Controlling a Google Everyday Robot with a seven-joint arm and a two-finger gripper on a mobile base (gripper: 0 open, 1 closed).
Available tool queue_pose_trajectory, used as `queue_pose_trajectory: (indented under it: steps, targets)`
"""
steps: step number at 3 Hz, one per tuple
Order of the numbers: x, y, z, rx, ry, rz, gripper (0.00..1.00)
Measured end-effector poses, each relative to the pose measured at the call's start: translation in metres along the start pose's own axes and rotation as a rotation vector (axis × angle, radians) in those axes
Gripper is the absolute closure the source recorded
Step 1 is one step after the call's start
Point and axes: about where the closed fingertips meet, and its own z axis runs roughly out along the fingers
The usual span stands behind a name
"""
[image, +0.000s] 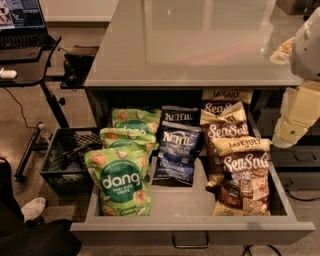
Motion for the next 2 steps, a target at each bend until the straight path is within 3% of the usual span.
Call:
queue_pose_trajectory:
  steps: [2]
  targets:
    - [-0.0033, 0.0012, 0.0037, 0.001, -0.020, 0.001, 0.00]
